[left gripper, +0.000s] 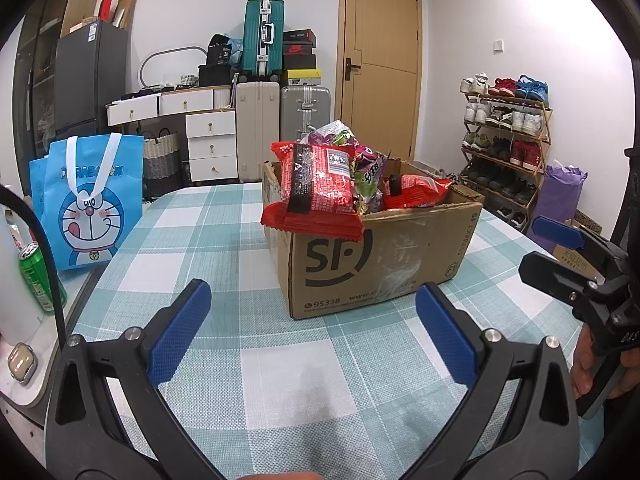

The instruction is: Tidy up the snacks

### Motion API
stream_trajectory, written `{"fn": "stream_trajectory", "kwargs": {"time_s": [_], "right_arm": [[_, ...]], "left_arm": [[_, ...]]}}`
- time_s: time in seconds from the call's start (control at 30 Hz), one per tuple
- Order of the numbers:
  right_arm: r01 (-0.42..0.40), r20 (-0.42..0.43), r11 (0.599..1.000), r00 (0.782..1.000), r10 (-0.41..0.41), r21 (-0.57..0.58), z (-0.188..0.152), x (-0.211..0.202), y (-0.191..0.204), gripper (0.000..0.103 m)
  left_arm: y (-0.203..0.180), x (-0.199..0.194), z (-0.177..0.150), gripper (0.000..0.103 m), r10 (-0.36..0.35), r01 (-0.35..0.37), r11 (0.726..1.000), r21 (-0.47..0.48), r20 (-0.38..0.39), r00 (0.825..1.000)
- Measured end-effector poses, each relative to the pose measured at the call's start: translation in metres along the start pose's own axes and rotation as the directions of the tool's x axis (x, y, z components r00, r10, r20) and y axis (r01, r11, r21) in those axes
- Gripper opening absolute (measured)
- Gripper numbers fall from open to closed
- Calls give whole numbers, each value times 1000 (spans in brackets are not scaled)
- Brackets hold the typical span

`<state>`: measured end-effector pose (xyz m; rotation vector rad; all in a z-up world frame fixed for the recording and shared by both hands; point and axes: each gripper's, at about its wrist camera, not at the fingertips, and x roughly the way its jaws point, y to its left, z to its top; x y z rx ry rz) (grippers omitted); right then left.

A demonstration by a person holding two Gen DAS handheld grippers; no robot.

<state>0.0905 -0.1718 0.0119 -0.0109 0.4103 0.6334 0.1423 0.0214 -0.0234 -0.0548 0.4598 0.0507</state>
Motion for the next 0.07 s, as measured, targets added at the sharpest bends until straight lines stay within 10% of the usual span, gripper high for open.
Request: {"fn": "stream_trajectory", "kwargs": {"time_s": [0.07], "right_arm": [[0, 0, 1000, 1000, 0, 0, 0, 0, 0, 103]], "left_arm": [[0, -1, 0, 102, 0, 0, 1000, 1, 0, 1000]]}}
